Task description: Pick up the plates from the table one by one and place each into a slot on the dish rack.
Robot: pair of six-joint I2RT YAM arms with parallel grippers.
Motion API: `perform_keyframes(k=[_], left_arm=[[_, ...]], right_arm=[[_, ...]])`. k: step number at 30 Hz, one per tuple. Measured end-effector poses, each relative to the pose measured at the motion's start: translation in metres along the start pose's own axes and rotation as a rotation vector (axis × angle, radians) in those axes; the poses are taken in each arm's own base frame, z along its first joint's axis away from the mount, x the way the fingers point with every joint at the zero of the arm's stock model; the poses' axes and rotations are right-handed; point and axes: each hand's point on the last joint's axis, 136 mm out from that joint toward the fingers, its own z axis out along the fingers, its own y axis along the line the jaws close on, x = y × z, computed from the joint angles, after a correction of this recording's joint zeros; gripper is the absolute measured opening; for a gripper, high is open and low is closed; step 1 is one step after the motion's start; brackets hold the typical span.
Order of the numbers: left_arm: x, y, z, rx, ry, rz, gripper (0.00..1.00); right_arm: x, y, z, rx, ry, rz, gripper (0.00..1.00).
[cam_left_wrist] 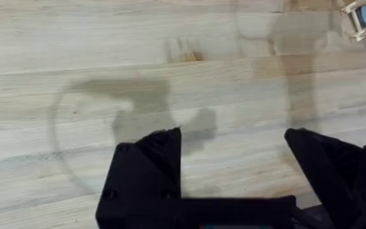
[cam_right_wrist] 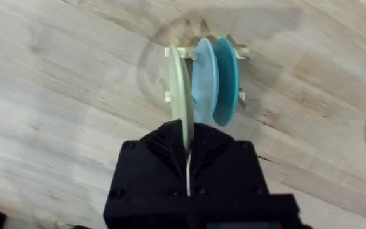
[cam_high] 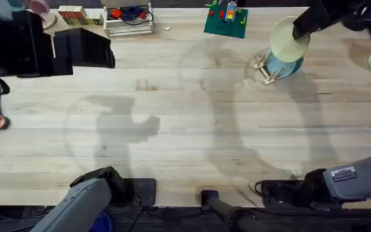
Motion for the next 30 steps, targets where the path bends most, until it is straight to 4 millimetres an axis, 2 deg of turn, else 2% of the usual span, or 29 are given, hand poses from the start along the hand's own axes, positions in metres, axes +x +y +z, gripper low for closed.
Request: perform_keyframes(k=[22,30], left_arm=[[0.000,0.000,0.000,0.000,0.000,0.000,0.995],[0.000,0.000,0.000,0.000,0.000,0.000,0.994]], right_arm=[[-0.001,-0.005,0.025,-0.010,0.051,-0.011,0.030],[-0.001,-0.007,0.026,-0.001,0.055,-0.018,0.030]])
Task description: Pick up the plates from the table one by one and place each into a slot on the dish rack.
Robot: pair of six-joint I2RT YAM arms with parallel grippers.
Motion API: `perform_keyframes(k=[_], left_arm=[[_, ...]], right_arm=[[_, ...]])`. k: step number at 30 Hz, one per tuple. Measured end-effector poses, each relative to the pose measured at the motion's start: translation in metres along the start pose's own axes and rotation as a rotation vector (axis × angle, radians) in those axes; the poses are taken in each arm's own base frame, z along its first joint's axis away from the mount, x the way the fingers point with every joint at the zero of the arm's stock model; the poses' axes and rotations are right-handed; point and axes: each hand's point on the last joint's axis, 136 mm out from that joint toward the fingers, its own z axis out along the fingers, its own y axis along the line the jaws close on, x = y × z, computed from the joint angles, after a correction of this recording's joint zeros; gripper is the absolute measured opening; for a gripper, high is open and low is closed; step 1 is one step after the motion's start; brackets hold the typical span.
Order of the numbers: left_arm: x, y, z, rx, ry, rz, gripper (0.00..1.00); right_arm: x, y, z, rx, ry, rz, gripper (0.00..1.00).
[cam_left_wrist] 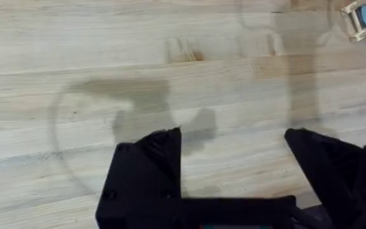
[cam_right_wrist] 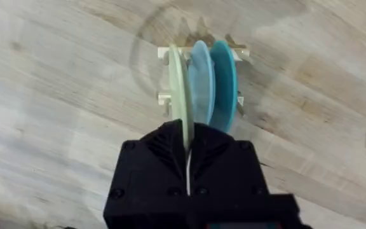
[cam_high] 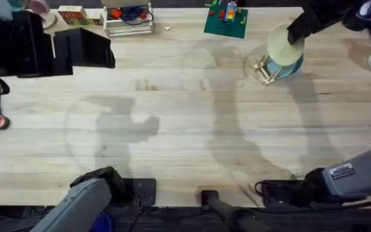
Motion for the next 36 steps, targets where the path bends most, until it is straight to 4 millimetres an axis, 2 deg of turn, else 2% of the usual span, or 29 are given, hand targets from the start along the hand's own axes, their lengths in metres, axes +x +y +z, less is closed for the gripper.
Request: perform_keyframes(k=[12,21,27,30,36], left_arm=[[0.000,0.000,0.000,0.000,0.000,0.000,0.995],[0.000,0.000,0.000,0.000,0.000,0.000,0.995],[0.000,0.000,0.000,0.000,0.000,0.000,0.994],[0.000,0.000,0.000,0.000,0.000,0.000,0.994],[0.000,0.000,0.000,0.000,0.000,0.000,0.995]], right_arm=[[0.001,0.000,0.003,-0.001,0.009,0.000,0.030],[0.004,-0.001,0.035,-0.038,0.088,0.005,0.030],[0.006,-0.001,0.041,-0.044,0.105,0.006,0.033],[0.006,-0.001,0.041,-0.045,0.109,0.006,0.081],[0.007,0.000,0.041,-0.048,0.112,0.006,0.270]])
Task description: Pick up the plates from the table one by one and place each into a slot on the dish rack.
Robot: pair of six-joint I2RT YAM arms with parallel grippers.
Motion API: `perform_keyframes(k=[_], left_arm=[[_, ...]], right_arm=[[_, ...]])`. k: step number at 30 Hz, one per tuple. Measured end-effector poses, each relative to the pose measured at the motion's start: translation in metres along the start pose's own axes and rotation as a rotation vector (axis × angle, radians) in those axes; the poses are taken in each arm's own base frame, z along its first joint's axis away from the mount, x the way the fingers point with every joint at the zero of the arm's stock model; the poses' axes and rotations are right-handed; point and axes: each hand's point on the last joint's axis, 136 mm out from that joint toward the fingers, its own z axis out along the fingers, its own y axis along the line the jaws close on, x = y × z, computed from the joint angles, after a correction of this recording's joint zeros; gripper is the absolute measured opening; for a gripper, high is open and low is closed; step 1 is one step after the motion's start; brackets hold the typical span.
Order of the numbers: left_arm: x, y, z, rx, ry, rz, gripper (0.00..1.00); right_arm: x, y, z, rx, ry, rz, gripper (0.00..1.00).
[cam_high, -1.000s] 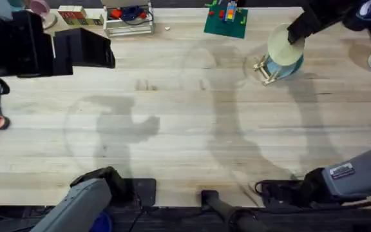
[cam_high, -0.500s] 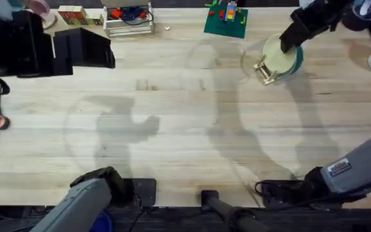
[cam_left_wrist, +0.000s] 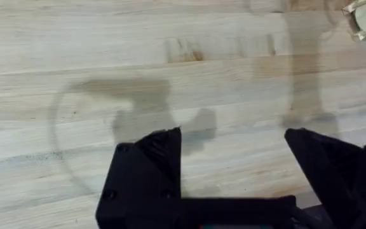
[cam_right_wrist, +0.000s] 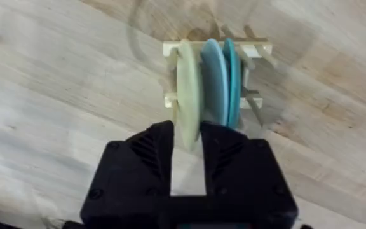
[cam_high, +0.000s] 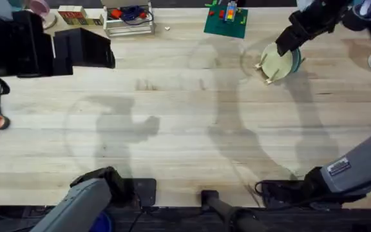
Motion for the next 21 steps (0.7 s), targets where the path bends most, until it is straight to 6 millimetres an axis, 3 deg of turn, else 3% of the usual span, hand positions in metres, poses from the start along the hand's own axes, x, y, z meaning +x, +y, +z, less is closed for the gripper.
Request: perform_keyframes(k=[10,15,17,21], left_arm=[[0.000,0.000,0.000,0.000,0.000,0.000,0.995],[0.000,0.000,0.000,0.000,0.000,0.000,0.995],[0.000,0.000,0.000,0.000,0.000,0.000,0.995],[0.000,0.000,0.000,0.000,0.000,0.000,0.995]], right_arm=[[0.000,0.000,0.000,0.002,0.000,0.005,0.279],[0.000,0.001,-0.003,0.002,-0.004,0.013,0.353],[0.000,0.003,-0.010,0.009,-0.018,0.011,0.448],[0.007,0.009,-0.041,0.032,-0.071,0.015,0.889]])
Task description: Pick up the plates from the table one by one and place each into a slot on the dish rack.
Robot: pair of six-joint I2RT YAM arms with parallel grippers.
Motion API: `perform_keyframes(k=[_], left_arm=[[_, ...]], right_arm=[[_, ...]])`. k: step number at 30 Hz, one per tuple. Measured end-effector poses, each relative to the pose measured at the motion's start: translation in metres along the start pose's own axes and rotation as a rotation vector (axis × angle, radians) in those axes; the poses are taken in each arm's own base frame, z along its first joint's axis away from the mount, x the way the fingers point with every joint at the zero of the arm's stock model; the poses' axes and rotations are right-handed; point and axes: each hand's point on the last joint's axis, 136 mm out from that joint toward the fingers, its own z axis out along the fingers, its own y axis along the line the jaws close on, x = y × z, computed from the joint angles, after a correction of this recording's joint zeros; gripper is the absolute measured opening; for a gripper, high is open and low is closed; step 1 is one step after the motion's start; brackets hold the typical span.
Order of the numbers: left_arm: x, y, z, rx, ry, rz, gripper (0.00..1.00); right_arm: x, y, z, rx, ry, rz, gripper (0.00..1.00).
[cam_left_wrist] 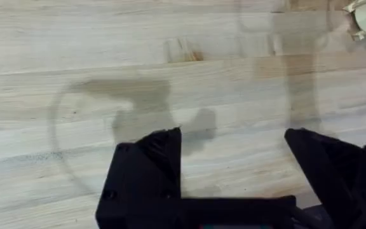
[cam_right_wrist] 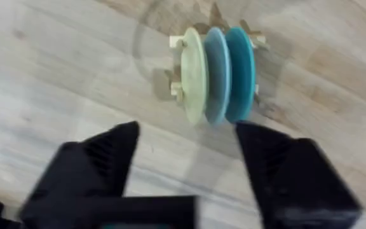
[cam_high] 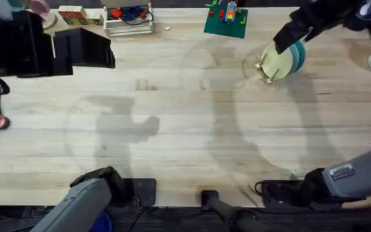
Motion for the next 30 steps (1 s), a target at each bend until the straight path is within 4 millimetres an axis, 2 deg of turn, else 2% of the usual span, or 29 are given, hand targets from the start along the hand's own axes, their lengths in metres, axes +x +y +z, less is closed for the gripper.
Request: perform_keyframes(k=[1,2,7,14,20,30], left_arm=[[0.000,0.000,0.000,0.000,0.000,0.000,0.995],[0.000,0.000,0.000,0.000,0.000,0.000,0.995],[0.000,0.000,0.000,0.000,0.000,0.000,0.995],[0.000,0.000,0.000,0.000,0.000,0.000,0.995],[0.000,0.000,0.000,0.000,0.000,0.000,0.995],[0.000,0.000,0.000,0.000,0.000,0.000,0.995]], right_arm=[[0.002,0.002,-0.009,0.006,-0.015,-0.002,0.964],[0.004,0.004,-0.020,0.014,-0.034,-0.001,0.986],[0.017,0.012,-0.065,0.050,-0.119,0.007,0.991],[0.054,0.031,-0.117,0.079,-0.191,0.013,0.993],[0.084,0.046,-0.146,0.091,-0.231,0.052,0.993],[0.119,0.062,-0.173,0.104,-0.287,0.103,0.994]])
